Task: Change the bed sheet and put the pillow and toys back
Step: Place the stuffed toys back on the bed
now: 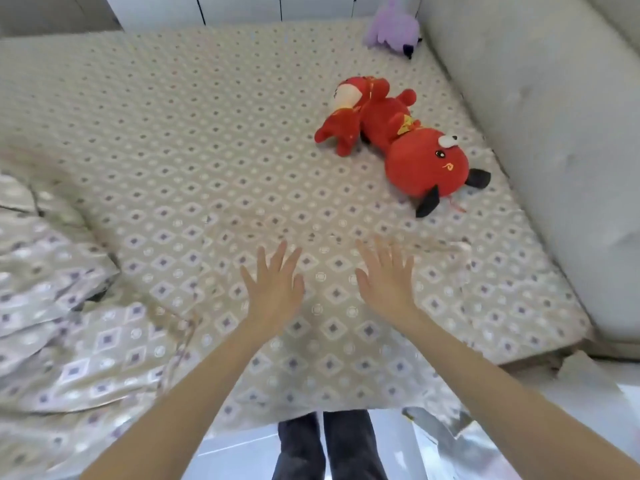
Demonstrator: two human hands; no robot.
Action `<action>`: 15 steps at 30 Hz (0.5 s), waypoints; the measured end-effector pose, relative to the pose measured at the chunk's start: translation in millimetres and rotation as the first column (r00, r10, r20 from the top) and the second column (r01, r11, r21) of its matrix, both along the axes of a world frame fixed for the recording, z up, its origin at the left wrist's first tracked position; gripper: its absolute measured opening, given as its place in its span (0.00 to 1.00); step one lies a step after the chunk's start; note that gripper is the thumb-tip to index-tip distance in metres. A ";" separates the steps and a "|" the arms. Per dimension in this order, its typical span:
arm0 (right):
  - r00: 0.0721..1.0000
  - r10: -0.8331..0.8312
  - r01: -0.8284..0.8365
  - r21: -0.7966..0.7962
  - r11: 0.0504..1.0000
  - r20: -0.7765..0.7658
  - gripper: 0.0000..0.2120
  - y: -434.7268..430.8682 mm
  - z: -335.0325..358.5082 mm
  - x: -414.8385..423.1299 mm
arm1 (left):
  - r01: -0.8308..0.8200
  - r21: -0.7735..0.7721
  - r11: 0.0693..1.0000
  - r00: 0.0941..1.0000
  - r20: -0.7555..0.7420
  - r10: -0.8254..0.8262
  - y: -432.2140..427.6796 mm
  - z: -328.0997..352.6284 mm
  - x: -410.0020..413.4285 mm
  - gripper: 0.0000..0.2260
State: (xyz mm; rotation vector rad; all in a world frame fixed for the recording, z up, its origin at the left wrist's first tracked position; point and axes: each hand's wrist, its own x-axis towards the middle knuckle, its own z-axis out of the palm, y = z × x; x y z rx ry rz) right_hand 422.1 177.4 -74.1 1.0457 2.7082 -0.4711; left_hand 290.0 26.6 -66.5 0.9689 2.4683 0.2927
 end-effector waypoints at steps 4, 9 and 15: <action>0.998 0.019 -0.014 0.082 0.997 -0.057 0.25 6.0 -33.7 -11.8 | 0.032 -0.041 0.999 0.994 -0.101 -0.036 19.3 -37.8 -8.4 0.23; 0.988 0.047 -0.014 0.218 0.976 -0.145 0.23 21.0 -105.1 -18.3 | 0.035 0.107 0.994 0.976 -0.217 -0.011 43.8 -107.5 -12.5 0.21; 0.972 0.053 -0.072 0.074 0.995 0.228 0.26 29.6 -197.8 40.5 | 0.058 -0.228 0.972 0.987 -0.136 -0.091 24.1 -190.4 3.7 0.24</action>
